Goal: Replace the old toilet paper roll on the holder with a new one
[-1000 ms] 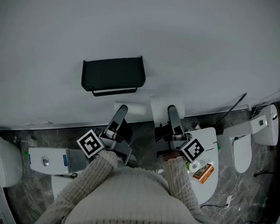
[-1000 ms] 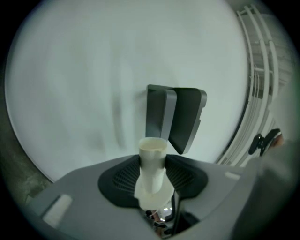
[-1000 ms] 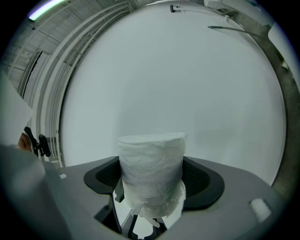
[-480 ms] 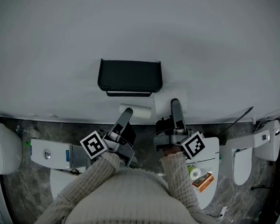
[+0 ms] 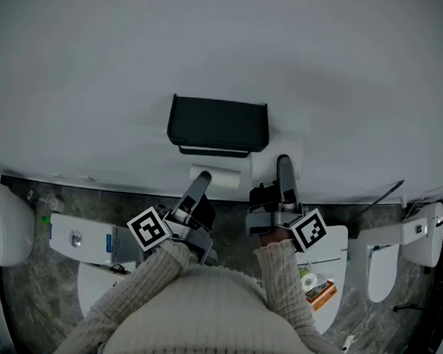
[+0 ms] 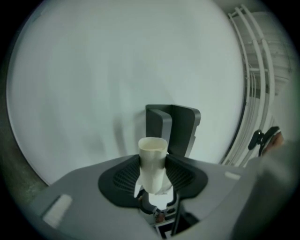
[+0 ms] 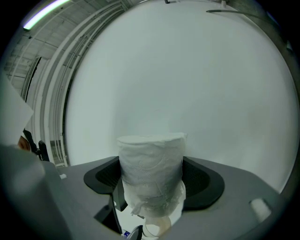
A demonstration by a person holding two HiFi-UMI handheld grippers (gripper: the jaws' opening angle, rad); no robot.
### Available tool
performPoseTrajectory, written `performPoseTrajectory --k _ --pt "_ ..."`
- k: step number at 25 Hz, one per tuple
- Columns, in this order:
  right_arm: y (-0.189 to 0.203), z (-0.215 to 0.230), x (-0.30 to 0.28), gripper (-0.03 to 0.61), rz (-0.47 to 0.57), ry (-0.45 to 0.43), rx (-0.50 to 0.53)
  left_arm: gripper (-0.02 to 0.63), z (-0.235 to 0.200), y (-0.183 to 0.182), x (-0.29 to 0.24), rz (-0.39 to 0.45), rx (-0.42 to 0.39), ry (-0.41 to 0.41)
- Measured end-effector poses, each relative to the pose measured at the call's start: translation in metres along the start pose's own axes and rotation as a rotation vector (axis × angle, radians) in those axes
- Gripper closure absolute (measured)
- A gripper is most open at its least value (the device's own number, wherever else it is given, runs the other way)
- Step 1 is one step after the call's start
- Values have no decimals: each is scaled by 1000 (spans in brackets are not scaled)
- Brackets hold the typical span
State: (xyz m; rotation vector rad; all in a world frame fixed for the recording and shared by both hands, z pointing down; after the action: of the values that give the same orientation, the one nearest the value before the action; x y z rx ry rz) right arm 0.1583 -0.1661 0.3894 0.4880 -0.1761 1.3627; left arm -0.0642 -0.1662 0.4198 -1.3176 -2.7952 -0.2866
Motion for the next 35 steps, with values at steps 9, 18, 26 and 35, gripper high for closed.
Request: performPoseTrajectory --k 9,18,26,35 --pt "-1 5 -2 186 40 -9 -51 453 2 0 3 21 -7 -1" --pt "4 7 -5 186 61 -7 -80 453 2 -1 4 46 -8 -10" --pt "30 3 -6 186 45 -8 -95 453 1 -9 12 73 -4 -10" --pt "64 -1 -10 186 53 -15 -107 453 -2 -28 39 121 -4 -13"
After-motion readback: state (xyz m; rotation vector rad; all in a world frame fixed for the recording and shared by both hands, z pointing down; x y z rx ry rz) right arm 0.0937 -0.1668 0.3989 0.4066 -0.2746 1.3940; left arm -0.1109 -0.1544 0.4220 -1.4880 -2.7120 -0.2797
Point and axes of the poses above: the fingertips, and each gripper's own axes: x backward along the fingers, z to its right, y out of its underside, the point moved 7 cm from there along x, backward along the fingers, and after that the axes turned 8 degrees about -y, right-handed, at the moved point
